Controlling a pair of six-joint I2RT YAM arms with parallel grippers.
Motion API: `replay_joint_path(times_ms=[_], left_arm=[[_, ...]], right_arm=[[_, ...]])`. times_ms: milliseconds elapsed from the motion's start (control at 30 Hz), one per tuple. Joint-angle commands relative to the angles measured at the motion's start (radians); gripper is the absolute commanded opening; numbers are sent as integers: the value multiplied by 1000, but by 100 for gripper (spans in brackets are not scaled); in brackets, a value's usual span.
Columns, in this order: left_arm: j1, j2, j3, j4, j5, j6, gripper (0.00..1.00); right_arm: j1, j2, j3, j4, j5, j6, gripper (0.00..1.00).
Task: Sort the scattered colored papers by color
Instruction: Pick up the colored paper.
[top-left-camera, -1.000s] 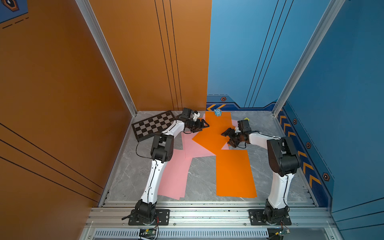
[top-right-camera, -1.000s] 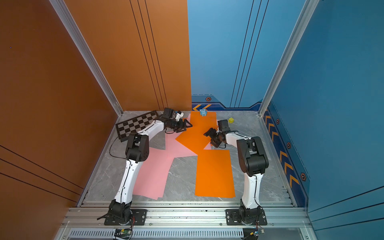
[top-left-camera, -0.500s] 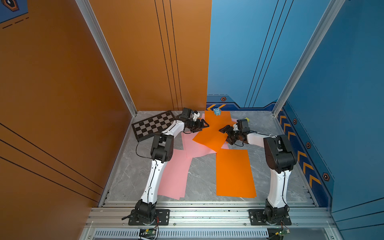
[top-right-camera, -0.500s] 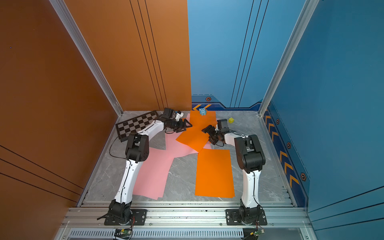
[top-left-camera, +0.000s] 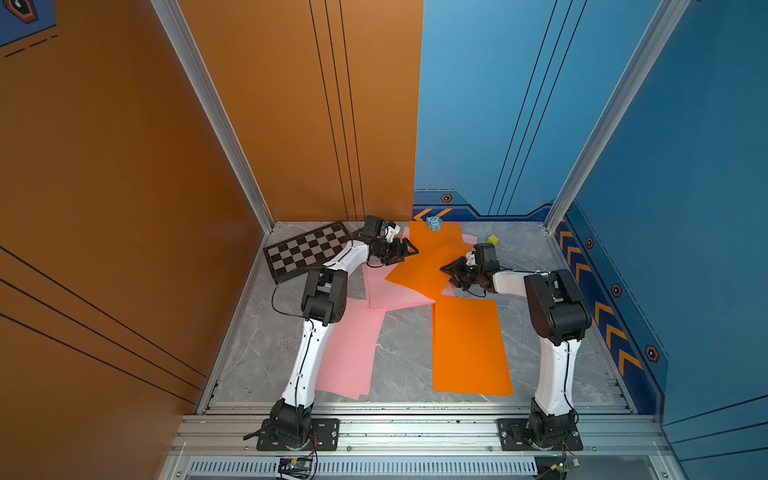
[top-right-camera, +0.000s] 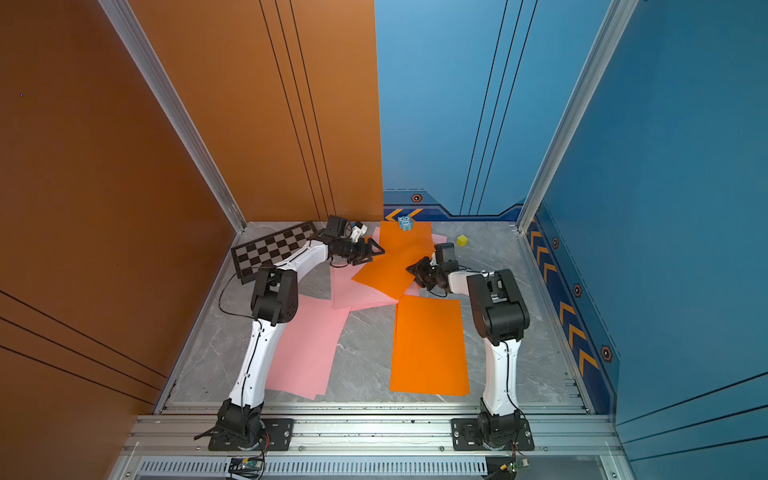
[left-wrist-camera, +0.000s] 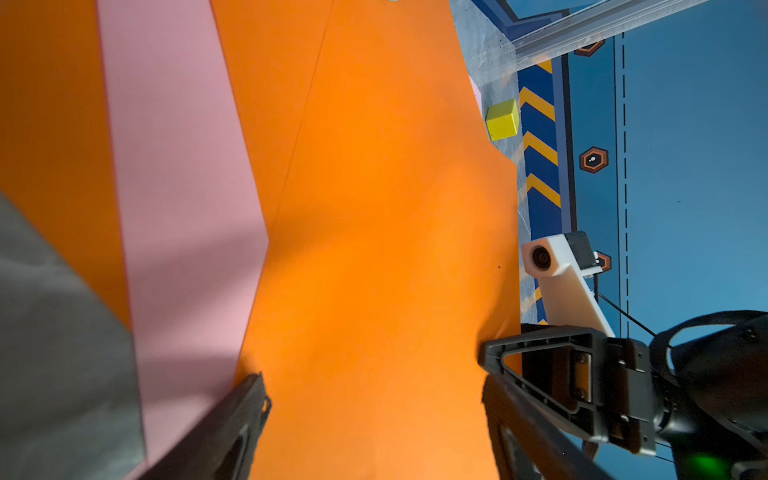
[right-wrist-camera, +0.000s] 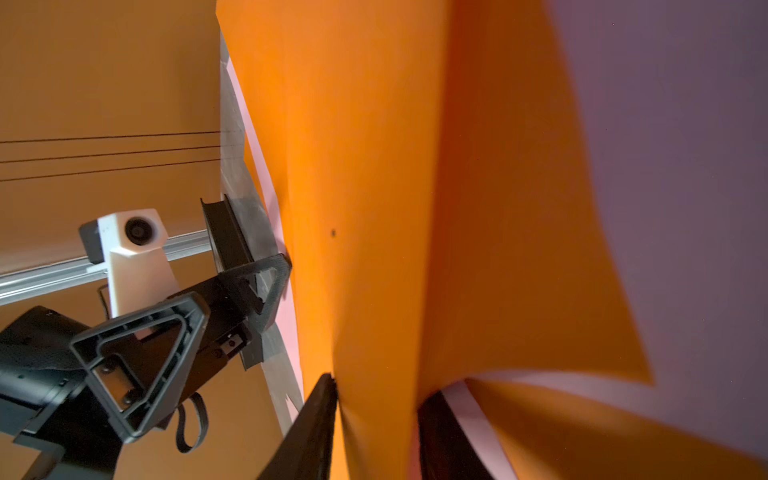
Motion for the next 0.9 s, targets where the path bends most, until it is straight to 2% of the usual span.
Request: replay_joint_path(times_ms=[0,167,200,300,333,433,633,767,867], left_arm=[[-4,51,-9,-58,5,-8,85],[-3,48,3,-58,6,-14,85],[0,45,5,-59,7,-15,85],[6,25,10,-58,5,-24,85],[8,11,10,-59,-1,-26,90],[14,-36,13,-57,-13,-38,96],[16,-151,28,-57,-40,-67,98],[18,-226,4,-57,-64,-108,98],[13,-271,-48,-58,-60,-124,98]], right_arm=[[4,-58,0,-86,33,-50,28],[1,-78,26,-157,46,-100,1],[1,-81,34,-166,47,-107,0],[-1,-85,72,-211,46,-145,0],[-2,-86,97,-238,42,-167,0],[-6,-89,197,-352,20,-255,0],[-8,-133,390,-613,-64,-445,0],[-8,-216,399,-722,-109,-531,0],[-10,-279,343,-734,-124,-565,0]])
